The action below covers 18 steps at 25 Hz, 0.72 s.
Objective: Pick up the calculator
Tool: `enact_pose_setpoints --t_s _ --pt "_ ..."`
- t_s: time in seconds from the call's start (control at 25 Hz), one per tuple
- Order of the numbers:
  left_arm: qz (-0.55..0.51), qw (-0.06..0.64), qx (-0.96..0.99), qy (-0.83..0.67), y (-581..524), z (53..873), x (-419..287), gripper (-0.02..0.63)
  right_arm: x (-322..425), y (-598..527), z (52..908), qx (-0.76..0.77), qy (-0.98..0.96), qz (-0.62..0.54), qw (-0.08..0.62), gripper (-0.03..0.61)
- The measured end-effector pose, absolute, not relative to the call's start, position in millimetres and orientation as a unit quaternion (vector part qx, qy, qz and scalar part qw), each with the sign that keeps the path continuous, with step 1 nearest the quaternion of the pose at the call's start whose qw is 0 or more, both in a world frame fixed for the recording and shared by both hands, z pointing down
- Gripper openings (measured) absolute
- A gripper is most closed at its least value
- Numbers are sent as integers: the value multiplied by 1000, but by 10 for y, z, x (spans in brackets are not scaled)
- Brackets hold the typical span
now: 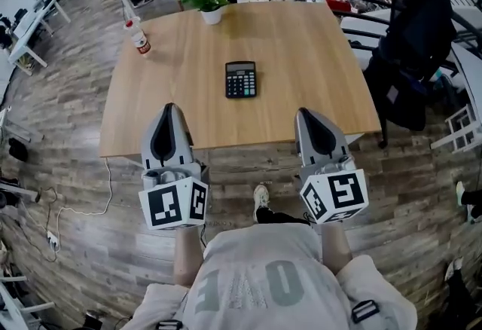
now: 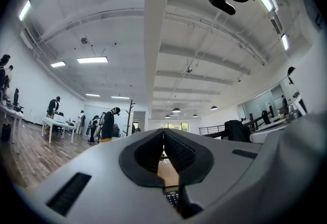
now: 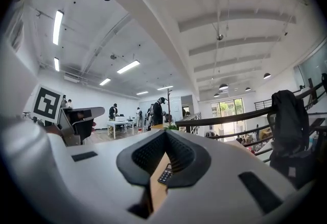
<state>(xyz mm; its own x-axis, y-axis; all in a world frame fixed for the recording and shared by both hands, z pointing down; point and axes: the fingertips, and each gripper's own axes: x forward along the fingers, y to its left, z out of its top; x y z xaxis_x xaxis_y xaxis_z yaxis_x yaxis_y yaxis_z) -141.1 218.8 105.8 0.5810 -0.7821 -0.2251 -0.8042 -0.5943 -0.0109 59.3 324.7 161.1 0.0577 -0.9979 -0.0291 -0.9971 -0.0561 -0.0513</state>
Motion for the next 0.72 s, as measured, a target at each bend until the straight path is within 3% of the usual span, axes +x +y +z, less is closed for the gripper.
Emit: enact_pose_setpoints --t_s 0.6,0.72 --pt "55 33 -889 453 1138 1293 -498 9 1341 2108 1689 -703 711 -11 -11 18" --pt "55 4 -901 429 1002 1291 -290 9 1497 1914 1730 -704 710 -17 -7 18"
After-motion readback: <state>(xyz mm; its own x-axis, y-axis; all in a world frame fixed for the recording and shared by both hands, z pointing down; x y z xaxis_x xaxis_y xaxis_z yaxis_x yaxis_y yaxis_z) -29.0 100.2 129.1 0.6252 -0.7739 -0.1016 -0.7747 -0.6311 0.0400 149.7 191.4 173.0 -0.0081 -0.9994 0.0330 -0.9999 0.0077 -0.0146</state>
